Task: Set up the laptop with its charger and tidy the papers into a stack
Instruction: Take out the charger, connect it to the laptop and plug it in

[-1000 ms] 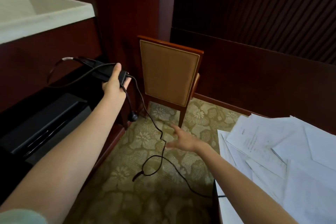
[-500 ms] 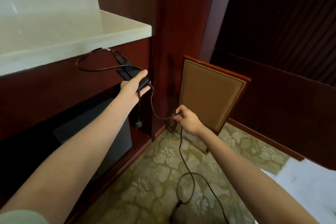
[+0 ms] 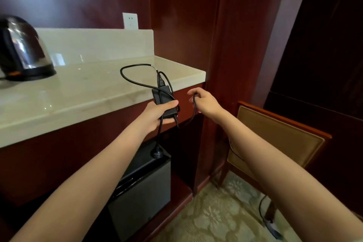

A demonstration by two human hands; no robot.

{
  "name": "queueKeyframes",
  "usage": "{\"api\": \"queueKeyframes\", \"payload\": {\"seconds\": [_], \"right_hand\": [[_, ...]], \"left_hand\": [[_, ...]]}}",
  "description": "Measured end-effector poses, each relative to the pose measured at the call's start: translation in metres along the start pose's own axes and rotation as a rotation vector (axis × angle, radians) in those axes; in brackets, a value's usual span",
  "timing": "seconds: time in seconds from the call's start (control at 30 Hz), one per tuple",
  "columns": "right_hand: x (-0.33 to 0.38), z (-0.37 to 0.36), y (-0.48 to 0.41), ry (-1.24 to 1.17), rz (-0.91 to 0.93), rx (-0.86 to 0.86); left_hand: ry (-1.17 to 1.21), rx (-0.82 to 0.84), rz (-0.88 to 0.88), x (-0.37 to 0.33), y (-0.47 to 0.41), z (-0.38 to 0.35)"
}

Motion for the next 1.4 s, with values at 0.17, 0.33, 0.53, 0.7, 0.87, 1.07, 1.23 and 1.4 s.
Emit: {"api": "queueKeyframes", "payload": {"seconds": [0.17,0.33,0.53,0.7,0.87,1.07,1.23,1.4], "right_hand": [[0.006,-0.008,-0.044,0.244,0.04,0.196],[-0.011,-0.012,-0.088,0.277,-0.122,0.42],[-0.025,-0.047,-0.135,0.471,-0.151,0.824],[-0.022,-0.054,-0.143,0.508,-0.111,1.179],[0.017,-0.058,-0.197,-0.081,0.046,0.714],[0.027,-0.096,-0.222,-0.538,-0.154,0.578],[0.016,-0.123,-0.247,-0.631,-0.251,0.433],[-0.006,-0.141,-0.277,-0.47,-0.302,0.44]], "left_hand": [[-0.042,-0.075,-0.039,-0.035,-0.028,0.02],[0.059,-0.186,-0.126,-0.08,-0.055,0.039],[0.122,-0.317,-0.167,-0.117,-0.099,0.051],[0.123,-0.321,-0.163,-0.135,-0.129,0.055],[0.066,-0.359,-0.149,-0.135,-0.158,0.056],[-0.008,-0.363,-0.076,-0.137,-0.175,0.075],[-0.456,-0.226,0.207,-0.139,-0.177,0.097],[-0.564,-0.368,0.095,-0.176,-0.184,0.159]]}}
Point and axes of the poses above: each hand's wrist, its own y-axis away from the middle knuckle, its own z-axis out of the back of the hand, x = y × z, the point moved 7 cm from there along -y, towards the middle knuckle, and after that the axes turned 7 degrees about z, right-handed, at the moved point
